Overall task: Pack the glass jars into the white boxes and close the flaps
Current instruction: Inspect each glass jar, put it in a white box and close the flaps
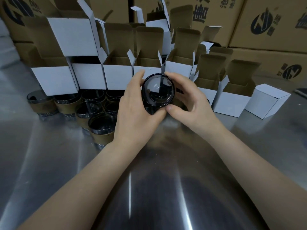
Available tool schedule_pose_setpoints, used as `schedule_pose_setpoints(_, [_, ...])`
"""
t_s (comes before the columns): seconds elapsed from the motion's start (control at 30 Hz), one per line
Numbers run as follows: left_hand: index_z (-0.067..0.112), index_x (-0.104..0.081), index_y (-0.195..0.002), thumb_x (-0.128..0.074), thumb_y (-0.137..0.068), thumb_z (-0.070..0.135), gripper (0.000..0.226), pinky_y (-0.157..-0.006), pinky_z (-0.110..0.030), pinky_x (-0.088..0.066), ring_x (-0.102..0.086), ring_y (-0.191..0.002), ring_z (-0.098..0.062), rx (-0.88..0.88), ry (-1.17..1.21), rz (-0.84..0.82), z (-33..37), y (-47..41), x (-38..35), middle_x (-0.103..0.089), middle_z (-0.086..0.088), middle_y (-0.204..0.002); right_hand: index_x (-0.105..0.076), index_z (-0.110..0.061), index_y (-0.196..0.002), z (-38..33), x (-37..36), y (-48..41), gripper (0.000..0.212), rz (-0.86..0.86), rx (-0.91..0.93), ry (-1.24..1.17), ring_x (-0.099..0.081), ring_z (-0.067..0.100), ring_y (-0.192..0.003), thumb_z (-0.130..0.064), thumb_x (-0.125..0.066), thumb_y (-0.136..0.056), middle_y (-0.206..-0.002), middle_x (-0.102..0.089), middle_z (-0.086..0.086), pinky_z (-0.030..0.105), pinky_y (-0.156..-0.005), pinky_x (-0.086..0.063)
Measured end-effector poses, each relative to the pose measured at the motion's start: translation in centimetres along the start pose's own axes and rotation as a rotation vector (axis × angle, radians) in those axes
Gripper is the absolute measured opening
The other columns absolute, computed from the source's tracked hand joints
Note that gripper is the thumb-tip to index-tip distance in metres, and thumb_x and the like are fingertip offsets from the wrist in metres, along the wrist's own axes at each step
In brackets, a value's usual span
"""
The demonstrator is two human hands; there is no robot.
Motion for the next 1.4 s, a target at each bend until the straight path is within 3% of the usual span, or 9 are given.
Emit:
schedule_pose_setpoints(0.1, [0.018,-0.037,-0.143,-0.074,-0.069,0.036,0.084,-0.091,0.006,-0.026,-0.038,-0.103,0.013,-0.018,-0.022,-0.023,0.3,-0.2,0.1,-0.039,0.007,-0.121,-0.044,-0.031,-0.139,0.2,-0.6,0.1,0.066,-0.060,-0.060,-0.193,-0.048,0.014,-0.132,-0.004,-0.065,-0.083,-0.141,-0.051,0.001,0.035,-0.105,-0.045])
schedule_pose_setpoints(0.23, [0.033,-0.039,-0.118,-0.079,-0.065,0.032,0.067,-0.085,0.000,-0.037,-0.049,-0.105,0.008,0.028,0.054,-0.009,0.1,-0.2,0.3,-0.049,0.012,-0.113,-0.030,-0.029,-0.149,1.9,-1.4,0.1,0.075,-0.111,-0.279,-0.531,-0.059,0.022,-0.121,-0.008,-0.062,-0.084,-0.135,-0.056,0.010,0.038,-0.099,-0.049])
schedule_pose_setpoints(0.43, [0.035,-0.036,-0.113,-0.081,-0.064,0.039,0.067,-0.083,-0.015,-0.049,-0.057,-0.101,0.003,0.055,0.055,0.013,0.5,0.0,0.6,-0.051,0.029,-0.101,-0.065,-0.013,-0.115,2.7,-3.0,0.6,0.030,-0.128,-0.441,-0.823,-0.068,0.016,-0.092,-0.030,-0.055,-0.093,-0.103,-0.071,0.007,0.030,-0.078,-0.055])
schedule_pose_setpoints(0.57, [0.027,-0.046,-0.117,-0.076,-0.066,0.044,0.061,-0.094,-0.047,-0.046,-0.050,-0.110,-0.015,0.034,-0.060,0.045,1.0,-0.1,0.9,-0.047,0.017,-0.107,-0.060,-0.017,-0.124,2.2,-1.8,0.3,0.041,-0.007,-0.337,-0.700,-0.065,0.020,-0.110,-0.024,-0.067,-0.084,-0.118,-0.068,0.005,0.031,-0.083,-0.055])
schedule_pose_setpoints(0.7, [0.018,-0.050,-0.126,-0.065,-0.069,0.047,0.066,-0.096,-0.043,-0.041,-0.041,-0.115,-0.016,0.032,-0.141,0.045,1.0,0.0,0.8,-0.048,0.011,-0.116,-0.058,-0.025,-0.122,1.1,-0.5,0.3,0.057,0.118,-0.215,-0.401,-0.061,0.015,-0.117,-0.022,-0.081,-0.070,-0.118,-0.068,-0.006,0.033,-0.098,-0.051])
schedule_pose_setpoints(0.8, [0.027,-0.050,-0.128,-0.060,-0.069,0.047,0.063,-0.099,-0.039,-0.038,-0.040,-0.118,-0.012,0.045,-0.143,0.023,0.7,0.0,0.5,-0.056,0.012,-0.122,-0.057,-0.029,-0.119,-0.3,-0.3,0.4,0.057,0.154,-0.118,-0.227,-0.060,0.010,-0.116,-0.017,-0.082,-0.069,-0.118,-0.065,-0.010,0.025,-0.094,-0.051])
schedule_pose_setpoints(0.97, [0.042,-0.043,-0.122,-0.072,-0.070,0.037,0.060,-0.097,-0.033,-0.027,-0.034,-0.112,0.003,0.055,-0.117,0.032,0.2,0.1,0.6,-0.046,0.026,-0.113,-0.053,-0.016,-0.126,-1.6,0.0,0.5,0.065,0.176,0.003,-0.014,-0.055,0.015,-0.119,-0.015,-0.085,-0.069,-0.124,-0.058,0.001,0.034,-0.098,-0.051])
schedule_pose_setpoints(1.17, [0.026,-0.049,-0.129,-0.070,-0.072,0.038,0.062,-0.100,-0.038,-0.032,-0.046,-0.120,-0.016,0.055,-0.133,0.024,0.3,0.1,0.5,-0.057,0.008,-0.125,-0.052,-0.016,-0.127,-2.2,-0.2,0.6,0.064,0.167,0.070,0.090,-0.053,0.018,-0.122,-0.018,-0.085,-0.071,-0.126,-0.056,0.002,0.044,-0.100,-0.048])
schedule_pose_setpoints(1.4, [0.025,-0.051,-0.123,-0.076,-0.066,0.056,0.070,-0.100,-0.039,-0.035,-0.049,-0.113,-0.015,0.054,-0.133,0.021,0.6,0.3,0.5,-0.049,0.019,-0.111,-0.049,-0.024,-0.131,-1.8,-0.4,0.6,0.063,0.120,0.010,-0.010,-0.053,0.014,-0.124,-0.027,-0.079,-0.075,-0.128,-0.056,-0.006,0.040,-0.102,-0.048])
Point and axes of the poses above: each hand's wrist, its own y-axis away from the middle knuckle, its own x-axis out of the back of the hand, z = x × y, the point moved 9 cm from there along -y, towards the middle knuckle
